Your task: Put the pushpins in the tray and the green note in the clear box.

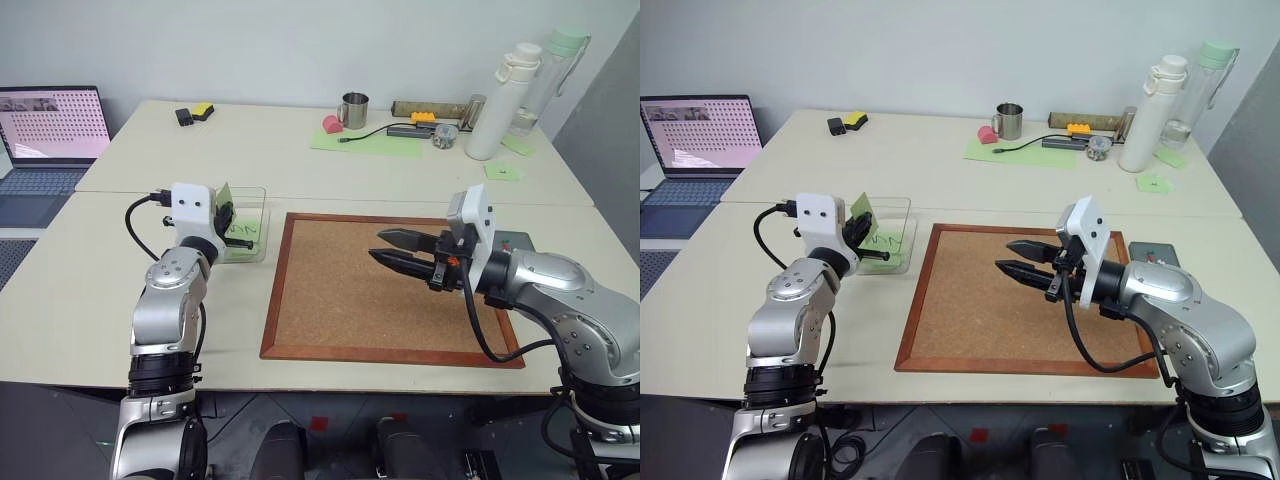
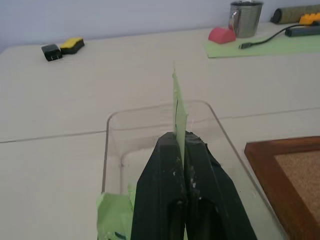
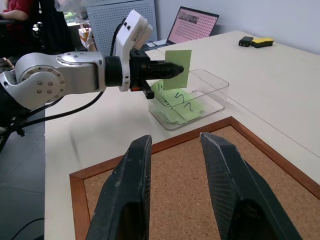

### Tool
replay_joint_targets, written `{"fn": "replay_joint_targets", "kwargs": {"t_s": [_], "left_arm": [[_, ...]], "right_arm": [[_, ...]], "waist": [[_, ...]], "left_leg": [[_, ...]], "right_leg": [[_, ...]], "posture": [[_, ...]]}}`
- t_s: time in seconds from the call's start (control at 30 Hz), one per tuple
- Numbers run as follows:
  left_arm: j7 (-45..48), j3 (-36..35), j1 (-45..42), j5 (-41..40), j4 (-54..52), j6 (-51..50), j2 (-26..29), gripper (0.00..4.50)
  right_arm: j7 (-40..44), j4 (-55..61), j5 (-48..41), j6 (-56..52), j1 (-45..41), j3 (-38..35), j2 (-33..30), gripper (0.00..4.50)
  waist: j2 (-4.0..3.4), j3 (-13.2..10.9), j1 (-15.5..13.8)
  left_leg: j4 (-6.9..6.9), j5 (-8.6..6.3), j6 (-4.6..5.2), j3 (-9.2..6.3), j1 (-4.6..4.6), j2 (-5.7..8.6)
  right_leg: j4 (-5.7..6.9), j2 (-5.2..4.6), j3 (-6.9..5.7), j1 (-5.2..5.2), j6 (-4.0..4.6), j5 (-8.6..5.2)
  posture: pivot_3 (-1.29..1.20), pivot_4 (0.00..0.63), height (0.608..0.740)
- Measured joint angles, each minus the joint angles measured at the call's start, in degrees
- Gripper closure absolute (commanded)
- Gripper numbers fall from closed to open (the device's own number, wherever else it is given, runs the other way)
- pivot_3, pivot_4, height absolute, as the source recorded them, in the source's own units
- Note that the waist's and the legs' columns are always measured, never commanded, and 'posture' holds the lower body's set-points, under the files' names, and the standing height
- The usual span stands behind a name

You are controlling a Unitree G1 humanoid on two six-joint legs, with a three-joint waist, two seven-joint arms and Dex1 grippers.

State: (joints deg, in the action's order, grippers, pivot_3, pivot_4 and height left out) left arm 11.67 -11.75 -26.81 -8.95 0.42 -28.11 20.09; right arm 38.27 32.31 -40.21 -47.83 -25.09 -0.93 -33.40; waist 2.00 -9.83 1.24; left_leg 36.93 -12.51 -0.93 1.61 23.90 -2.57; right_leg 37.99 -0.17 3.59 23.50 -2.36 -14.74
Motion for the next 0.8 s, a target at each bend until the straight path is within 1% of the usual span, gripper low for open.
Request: {"fn": "replay_joint_targets", "kwargs": {"t_s": [0.2, 0.33, 0.43, 0.53, 0.63, 0.67, 0.73, 0.8], "left_arm": [[0.4, 0.2, -0.2, 0.6, 0.5, 1.3, 0.9, 2.71], [3.4, 2.3, -0.5, 1.4, 1.1, 2.9, 3.4, 2.71], [7.0, 4.0, -2.4, 1.6, 2.0, 4.6, 5.6, 2.71], [13.6, 5.6, -5.5, 0.1, 1.9, 4.6, 9.0, 2.71], [24.3, 9.2, -6.3, -2.8, -2.1, 2.8, 13.9, 2.71], [27.6, 10.2, -5.9, -4.0, -3.4, 2.1, 15.3, 2.71], [35.8, 12.9, -3.7, -6.5, -7.1, 1.0, 20.0, 2.71], [41.5, 14.5, -2.3, -7.1, -7.8, 0.9, 22.8, 2.71]], "right_arm": [[0.0, -0.5, 0.2, 0.2, 0.0, -0.2, -0.6, 2.85], [-0.1, -1.4, 0.8, 0.9, 0.0, -0.2, -1.1, 2.85], [0.1, -2.1, 0.8, 1.3, -0.2, -0.9, -2.0, 2.85], [0.5, -3.4, 0.8, 1.6, -0.3, -2.5, -3.7, 2.85], [2.5, -4.1, 1.0, 2.2, 1.4, -4.5, -7.6, 2.85], [3.4, -4.3, 1.2, 2.4, 2.4, -4.9, -9.0, 2.85], [6.3, -4.9, 1.3, 2.5, 6.1, -5.8, -13.1, 2.85], [7.7, -6.1, 1.2, 2.4, 7.9, -7.2, -14.2, 2.85]], "waist": [[0.0, 0.0, 0.2], [0.0, 0.0, 0.2], [0.03, 0.0, 0.2], [0.08, 0.0, 0.2], [0.07, 0.0, 0.3], [0.07, 0.0, 0.3], [0.07, 0.0, 0.4], [0.07, -0.1, 0.5]], "left_leg": [[-0.01, 0.0, 0.0, 0.0, 0.0, 0.0], [-0.01, 0.0, 0.0, 0.01, 0.01, 0.02], [0.0, 0.0, 0.0, 0.02, 0.01, 0.02], [-0.01, 0.0, 0.0, 0.04, 0.02, 0.04], [-0.08, 0.0, 0.0, 0.07, 0.01, 0.01], [-0.09, 0.0, 0.0, 0.09, 0.01, 0.0], [-0.12, 0.0, 0.0, 0.11, 0.0, -0.01], [-0.09, 0.0, 0.0, 0.1, -0.02, -0.02]], "right_leg": [[0.0, 0.0, 0.0, 0.0, 0.0, 0.0], [-0.01, 0.0, 0.0, 0.0, 0.0, 0.0], [-0.01, 0.0, 0.01, 0.01, 0.0, 0.0], [-0.02, 0.0, -0.01, 0.02, 0.0, 0.0], [-0.06, -0.02, 0.02, 0.03, 0.0, -0.01], [-0.09, -0.02, 0.04, 0.03, 0.0, -0.01], [-0.1, -0.02, 0.06, 0.04, 0.04, -0.04], [-0.04, 0.01, 0.05, 0.06, 0.07, -0.06]], "posture": [[0.0, 0.15, 0.74], [0.0, 0.15, 0.74], [0.0, 0.15, 0.74], [0.0, 0.15, 0.74], [0.0, 0.15, 0.74], [0.0, 0.15, 0.74], [0.0, 0.15, 0.74], [0.0, 0.15, 0.74]]}}
